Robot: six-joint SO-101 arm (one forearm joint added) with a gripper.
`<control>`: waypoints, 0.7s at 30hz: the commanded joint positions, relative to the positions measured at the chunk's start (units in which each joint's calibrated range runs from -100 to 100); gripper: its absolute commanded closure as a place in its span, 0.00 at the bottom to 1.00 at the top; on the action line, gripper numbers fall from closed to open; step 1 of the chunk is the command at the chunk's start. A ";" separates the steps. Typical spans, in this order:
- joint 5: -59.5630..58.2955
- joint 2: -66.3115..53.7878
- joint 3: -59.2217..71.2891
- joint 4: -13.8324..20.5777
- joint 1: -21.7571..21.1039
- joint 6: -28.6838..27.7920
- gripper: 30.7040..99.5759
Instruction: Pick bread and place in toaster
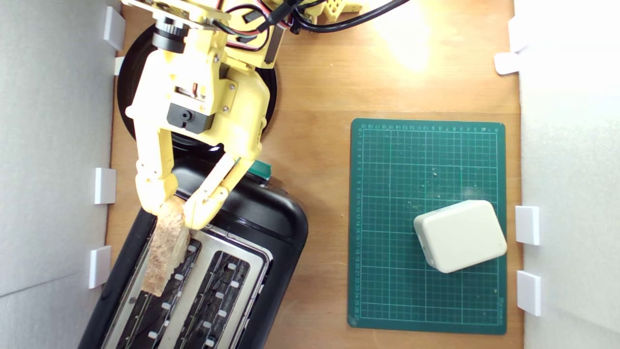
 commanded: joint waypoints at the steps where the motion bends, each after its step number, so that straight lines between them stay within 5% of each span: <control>1: 0.40 0.93 -1.31 -0.25 -0.46 0.51 0.73; 21: 0.23 7.42 -1.40 -1.98 3.33 1.46 0.73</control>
